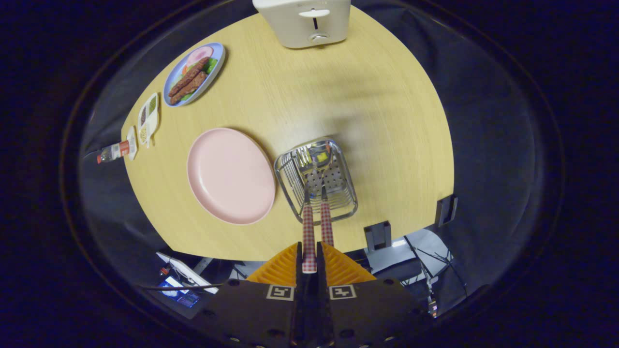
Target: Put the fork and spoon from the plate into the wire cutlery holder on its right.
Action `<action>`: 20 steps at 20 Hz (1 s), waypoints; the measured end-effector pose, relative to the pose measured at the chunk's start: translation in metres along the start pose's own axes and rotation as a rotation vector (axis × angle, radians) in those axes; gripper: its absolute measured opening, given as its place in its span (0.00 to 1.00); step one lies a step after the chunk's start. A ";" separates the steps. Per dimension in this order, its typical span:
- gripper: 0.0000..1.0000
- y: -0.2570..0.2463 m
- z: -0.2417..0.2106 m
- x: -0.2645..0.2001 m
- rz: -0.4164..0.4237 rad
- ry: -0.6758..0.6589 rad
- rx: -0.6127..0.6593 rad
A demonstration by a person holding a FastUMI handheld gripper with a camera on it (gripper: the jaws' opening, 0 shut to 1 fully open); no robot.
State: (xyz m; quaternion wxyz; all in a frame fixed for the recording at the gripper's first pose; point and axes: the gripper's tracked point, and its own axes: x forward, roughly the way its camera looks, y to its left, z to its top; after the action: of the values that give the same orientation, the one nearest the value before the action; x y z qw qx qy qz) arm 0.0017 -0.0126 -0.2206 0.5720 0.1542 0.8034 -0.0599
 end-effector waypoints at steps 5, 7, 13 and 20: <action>0.55 0.013 0.026 -0.026 0.061 -0.210 -0.083; 0.64 0.019 0.042 -0.045 0.064 -0.355 -0.143; 0.87 0.042 0.060 -0.100 0.078 -0.756 -0.279; 0.96 0.073 0.019 -0.148 0.204 -1.150 -0.346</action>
State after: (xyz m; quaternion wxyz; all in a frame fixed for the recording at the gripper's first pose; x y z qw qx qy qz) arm 0.0864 0.0244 -0.0823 0.9339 0.0780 0.3449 0.0528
